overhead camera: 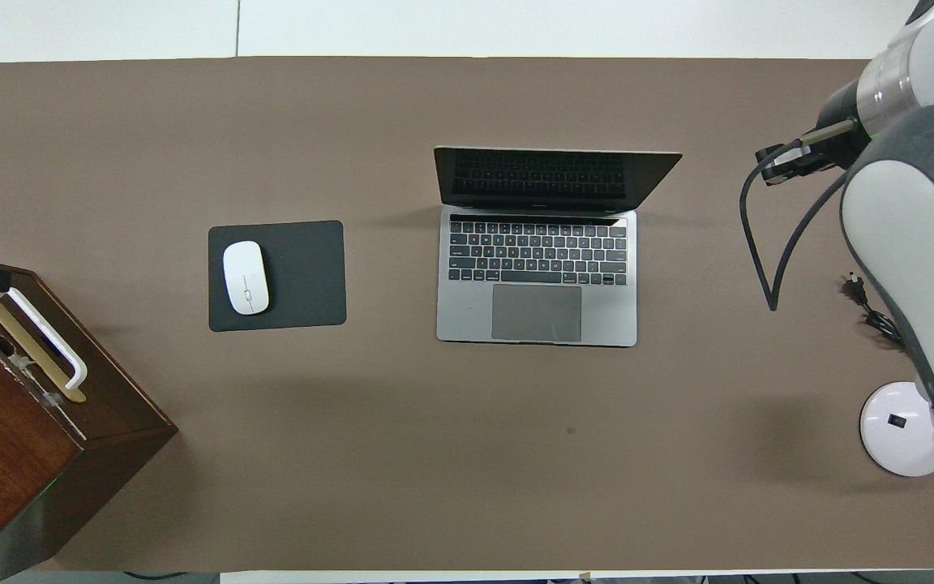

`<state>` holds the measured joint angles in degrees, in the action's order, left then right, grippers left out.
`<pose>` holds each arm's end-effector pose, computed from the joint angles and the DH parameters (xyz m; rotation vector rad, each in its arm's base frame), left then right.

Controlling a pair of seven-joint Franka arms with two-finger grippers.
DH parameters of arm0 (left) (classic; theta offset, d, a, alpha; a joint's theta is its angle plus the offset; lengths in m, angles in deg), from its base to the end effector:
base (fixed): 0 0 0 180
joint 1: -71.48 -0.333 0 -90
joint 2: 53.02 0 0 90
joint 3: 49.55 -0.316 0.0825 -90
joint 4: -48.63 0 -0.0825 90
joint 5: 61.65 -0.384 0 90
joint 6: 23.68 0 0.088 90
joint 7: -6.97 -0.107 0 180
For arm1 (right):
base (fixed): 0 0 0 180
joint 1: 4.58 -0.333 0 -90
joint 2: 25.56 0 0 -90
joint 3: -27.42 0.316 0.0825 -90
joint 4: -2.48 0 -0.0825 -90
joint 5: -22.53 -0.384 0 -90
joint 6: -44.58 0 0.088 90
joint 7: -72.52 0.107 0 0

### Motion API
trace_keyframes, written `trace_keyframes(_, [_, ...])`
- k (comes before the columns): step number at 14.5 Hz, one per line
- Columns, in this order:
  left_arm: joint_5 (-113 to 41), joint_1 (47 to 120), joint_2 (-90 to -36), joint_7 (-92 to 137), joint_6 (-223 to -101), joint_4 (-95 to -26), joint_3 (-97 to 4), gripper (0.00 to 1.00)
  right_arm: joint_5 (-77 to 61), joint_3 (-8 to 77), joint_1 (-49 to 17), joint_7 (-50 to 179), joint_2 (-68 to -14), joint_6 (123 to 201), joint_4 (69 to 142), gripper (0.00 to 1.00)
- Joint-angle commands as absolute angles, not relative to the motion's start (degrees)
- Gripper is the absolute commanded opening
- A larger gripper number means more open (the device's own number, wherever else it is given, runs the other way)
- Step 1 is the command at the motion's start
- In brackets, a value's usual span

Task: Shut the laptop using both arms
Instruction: 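Reach the left gripper toward the laptop while the right gripper reaches the lid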

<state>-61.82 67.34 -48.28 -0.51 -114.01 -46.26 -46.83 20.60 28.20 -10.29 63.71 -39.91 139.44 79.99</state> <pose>0.5285 0.0123 0.6295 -3.1301 0.1655 -0.0039 0.6339 0.0743 0.5865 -3.0775 -0.4095 -0.0825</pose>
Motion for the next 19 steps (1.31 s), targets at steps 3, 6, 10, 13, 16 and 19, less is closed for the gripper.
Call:
trace_keyframes(3, [-61.74, 67.08, -47.31, -1.29, -118.41, -47.96, -47.09, 0.00, 19.81, 29.53, -9.33, 55.58, -46.56, 141.60, 72.18, 0.00])
trace_keyframes(6, [-61.39, 67.08, -47.31, -0.94, -124.90, -49.97, -47.08, 0.00, 20.42, 29.62, -9.68, 51.43, -47.96, 145.21, 71.83, 0.00])
trace_keyframes(10, [-55.60, 68.04, -43.45, -1.03, -137.37, -59.97, -47.09, 0.00, 20.42, 30.05, -9.86, 51.34, -51.20, 148.38, 69.13, 0.00])
trace_keyframes(13, [-53.57, 71.55, -40.02, -0.85, -146.70, -68.24, -46.82, 0.00, 20.42, 31.46, -9.86, 51.42, -56.57, 148.73, 62.00, 0.00])
trace_keyframes(16, [-51.28, 76.64, -36.86, -0.85, -155.75, -76.50, -46.82, 0.00, 19.72, 32.78, -9.86, 52.30, -57.98, 152.15, 61.55, 0.00])
trace_keyframes(19, [-51.10, 83.49, -34.83, -0.50, -162.79, -83.10, -46.73, 0.00, 19.63, 33.57, -10.12, 54.93, -59.91, 156.02, 61.81, 0.00])
